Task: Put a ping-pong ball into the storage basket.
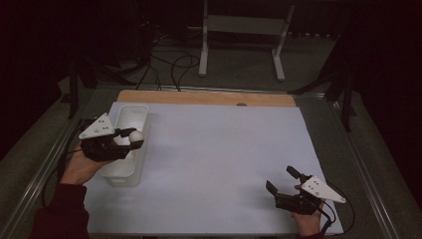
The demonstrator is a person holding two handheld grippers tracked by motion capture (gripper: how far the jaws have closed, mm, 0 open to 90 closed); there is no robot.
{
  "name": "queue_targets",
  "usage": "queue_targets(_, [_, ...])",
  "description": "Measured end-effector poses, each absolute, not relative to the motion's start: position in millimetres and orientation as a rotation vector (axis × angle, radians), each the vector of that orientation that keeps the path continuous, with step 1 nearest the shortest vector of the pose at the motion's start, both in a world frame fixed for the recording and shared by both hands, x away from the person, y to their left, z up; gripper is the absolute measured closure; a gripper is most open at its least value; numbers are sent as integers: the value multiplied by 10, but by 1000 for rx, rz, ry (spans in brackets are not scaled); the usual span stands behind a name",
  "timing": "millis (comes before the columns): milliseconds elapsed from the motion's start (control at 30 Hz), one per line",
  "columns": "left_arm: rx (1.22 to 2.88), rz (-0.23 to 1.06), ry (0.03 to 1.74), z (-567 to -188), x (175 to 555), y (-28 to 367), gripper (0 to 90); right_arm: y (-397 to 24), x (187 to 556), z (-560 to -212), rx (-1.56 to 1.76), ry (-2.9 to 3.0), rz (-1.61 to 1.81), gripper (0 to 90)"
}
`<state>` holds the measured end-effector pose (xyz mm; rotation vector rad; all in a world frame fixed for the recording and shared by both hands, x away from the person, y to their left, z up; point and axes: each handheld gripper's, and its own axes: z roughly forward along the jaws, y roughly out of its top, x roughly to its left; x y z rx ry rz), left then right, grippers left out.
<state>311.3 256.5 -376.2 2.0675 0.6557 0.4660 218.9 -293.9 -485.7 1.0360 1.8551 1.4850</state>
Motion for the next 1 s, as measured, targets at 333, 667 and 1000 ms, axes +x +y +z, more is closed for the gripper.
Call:
queue_targets(333, [2050,495,710,-3774,3051,2771,511,-2935,2189,-4859,1035,1858,1485,74])
queue_targets(667, [2046,519,758,-3798,2993,2927,509,-2926,2192,-4861,1036,1861,1481,74])
queue_targets(1000, [2037,576,855,-3847,3021,2908,234,-2922,2194,-4863,1036,1862,1482,74])
